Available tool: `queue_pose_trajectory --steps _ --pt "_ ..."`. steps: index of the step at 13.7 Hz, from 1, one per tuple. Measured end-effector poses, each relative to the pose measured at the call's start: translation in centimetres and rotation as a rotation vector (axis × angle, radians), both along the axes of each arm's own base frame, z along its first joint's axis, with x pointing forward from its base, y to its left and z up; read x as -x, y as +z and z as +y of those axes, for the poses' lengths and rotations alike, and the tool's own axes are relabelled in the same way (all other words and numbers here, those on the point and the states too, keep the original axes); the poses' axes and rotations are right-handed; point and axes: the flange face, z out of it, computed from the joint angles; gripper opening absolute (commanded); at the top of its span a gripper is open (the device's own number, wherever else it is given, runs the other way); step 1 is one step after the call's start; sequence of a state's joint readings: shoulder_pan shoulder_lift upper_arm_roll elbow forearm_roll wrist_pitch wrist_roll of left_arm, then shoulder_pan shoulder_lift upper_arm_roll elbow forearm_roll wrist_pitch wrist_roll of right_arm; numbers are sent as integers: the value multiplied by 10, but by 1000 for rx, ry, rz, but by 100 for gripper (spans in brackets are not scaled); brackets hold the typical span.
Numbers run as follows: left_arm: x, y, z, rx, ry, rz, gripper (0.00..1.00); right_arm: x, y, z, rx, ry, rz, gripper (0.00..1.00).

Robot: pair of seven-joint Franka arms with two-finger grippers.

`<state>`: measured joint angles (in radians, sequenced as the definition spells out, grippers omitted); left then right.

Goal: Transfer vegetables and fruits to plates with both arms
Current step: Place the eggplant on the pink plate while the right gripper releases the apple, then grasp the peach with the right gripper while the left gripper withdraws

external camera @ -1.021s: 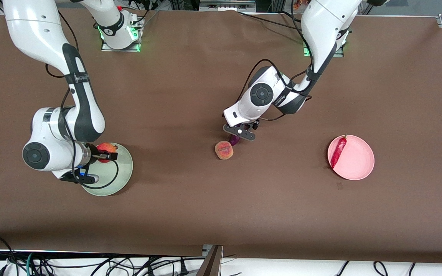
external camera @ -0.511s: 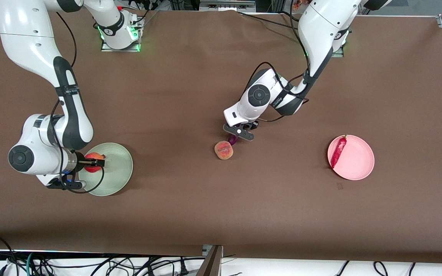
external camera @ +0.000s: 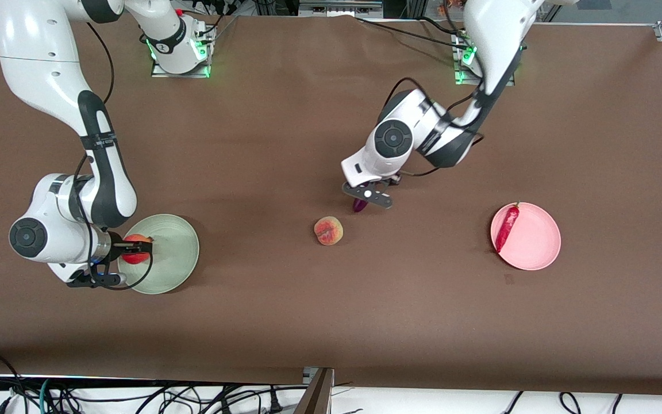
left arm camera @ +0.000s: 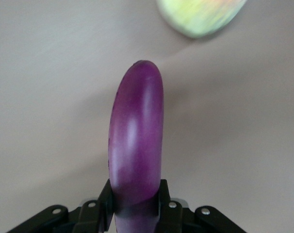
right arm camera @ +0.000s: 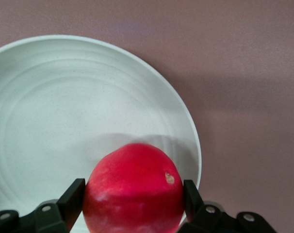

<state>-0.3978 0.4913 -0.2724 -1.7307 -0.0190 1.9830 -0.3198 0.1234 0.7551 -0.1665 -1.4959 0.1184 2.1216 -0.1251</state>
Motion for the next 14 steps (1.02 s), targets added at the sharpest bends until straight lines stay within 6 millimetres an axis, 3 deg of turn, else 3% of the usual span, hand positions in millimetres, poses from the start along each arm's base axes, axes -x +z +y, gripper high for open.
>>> queue_pose_trajectory --steps 1,2,4,6,8,9,10,12,14 --pt "-1 27 21 -61 5 46 0 -1 -1 0 1 2 -5 100" --pt "-9 69 68 -148 23 85 0 -3 3 1 0 9 -17 100" --pt "-27 88 125 -269 40 125 0 -6 18 17 -11 31 -28 100" --pt "-64 97 213 -283 141 131 0 -5 44 61 -24 80 -43 100" --pt "-97 84 310 -263 164 100 0 0 58 115 -23 61 -55 100" --pt "-109 72 345 -227 145 82 0 5 60 142 -20 30 -57 100" --pt "-117 55 367 -201 116 73 0 11 60 171 -15 -5 -57 100" --pt "-127 10 385 -221 54 67 2 28 61 235 -8 -81 -67 100" --pt "-132 -30 386 -220 -3 70 8 49 69 307 -21 -128 -110 100"
